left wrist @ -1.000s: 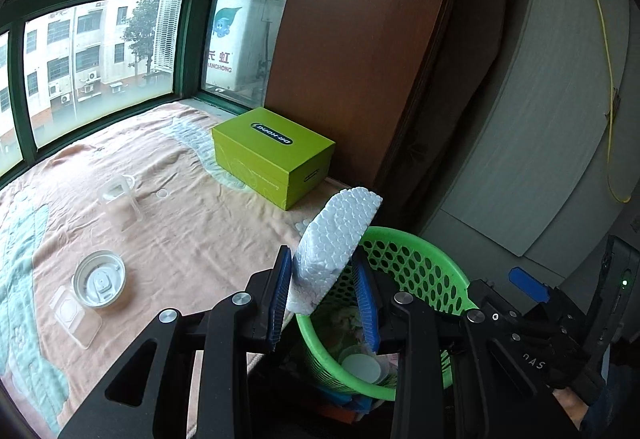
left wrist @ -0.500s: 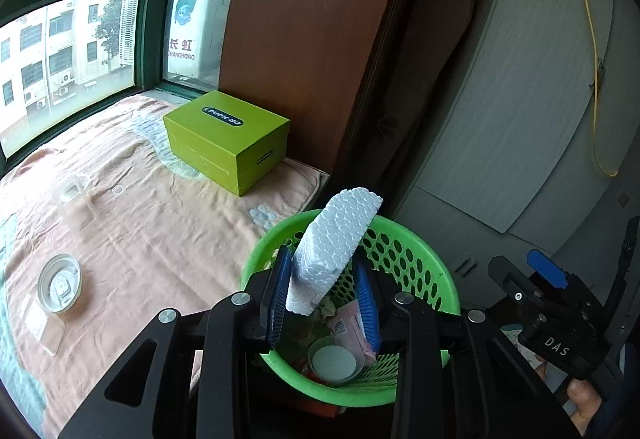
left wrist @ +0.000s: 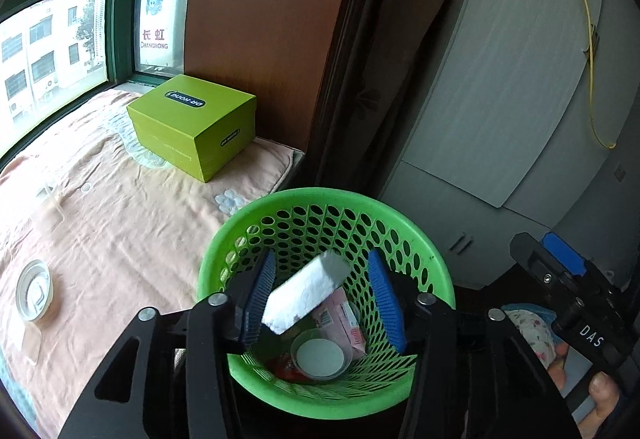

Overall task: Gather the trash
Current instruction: 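Carry the clear lid into the green basket while the left drops the foam block in, then move both grippers back over the blanket toward the white round lid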

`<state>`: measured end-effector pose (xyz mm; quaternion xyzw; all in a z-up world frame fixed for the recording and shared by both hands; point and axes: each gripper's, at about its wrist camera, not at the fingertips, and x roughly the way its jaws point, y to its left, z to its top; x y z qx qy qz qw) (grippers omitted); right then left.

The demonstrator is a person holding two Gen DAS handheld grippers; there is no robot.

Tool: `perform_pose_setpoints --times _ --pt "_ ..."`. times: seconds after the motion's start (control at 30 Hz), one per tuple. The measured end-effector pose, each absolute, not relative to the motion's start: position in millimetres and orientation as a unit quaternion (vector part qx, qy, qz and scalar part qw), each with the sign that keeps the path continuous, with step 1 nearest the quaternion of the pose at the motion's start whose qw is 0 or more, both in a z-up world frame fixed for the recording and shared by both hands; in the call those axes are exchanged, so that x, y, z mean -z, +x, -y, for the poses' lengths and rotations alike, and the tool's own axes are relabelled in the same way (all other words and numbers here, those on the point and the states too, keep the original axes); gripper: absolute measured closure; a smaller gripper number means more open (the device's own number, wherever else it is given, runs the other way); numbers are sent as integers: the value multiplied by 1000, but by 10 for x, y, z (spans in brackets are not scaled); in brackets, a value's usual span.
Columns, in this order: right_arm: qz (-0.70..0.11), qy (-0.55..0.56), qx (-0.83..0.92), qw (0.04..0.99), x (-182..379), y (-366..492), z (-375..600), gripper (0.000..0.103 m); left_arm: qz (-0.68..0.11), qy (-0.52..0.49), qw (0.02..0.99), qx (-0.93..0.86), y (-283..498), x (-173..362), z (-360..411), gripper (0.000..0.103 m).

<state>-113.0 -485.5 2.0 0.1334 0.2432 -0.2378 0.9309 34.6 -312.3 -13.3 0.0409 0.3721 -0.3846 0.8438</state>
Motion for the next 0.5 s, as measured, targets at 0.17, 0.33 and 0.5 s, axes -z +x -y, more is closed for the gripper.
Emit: perform_pose_setpoints --times 0.17,0.33,0.5 --pt "-245 135 234 931 -17 -1123 4849 6 -380 42 842 381 351 190 3134 40" --pt "-247 132 225 933 -16 -1074 4794 6 -381 41 848 366 379 194 3046 37" --pt "-250 127 211 936 -16 -1001 4714 6 -371 44 864 339 387 132 2887 32"
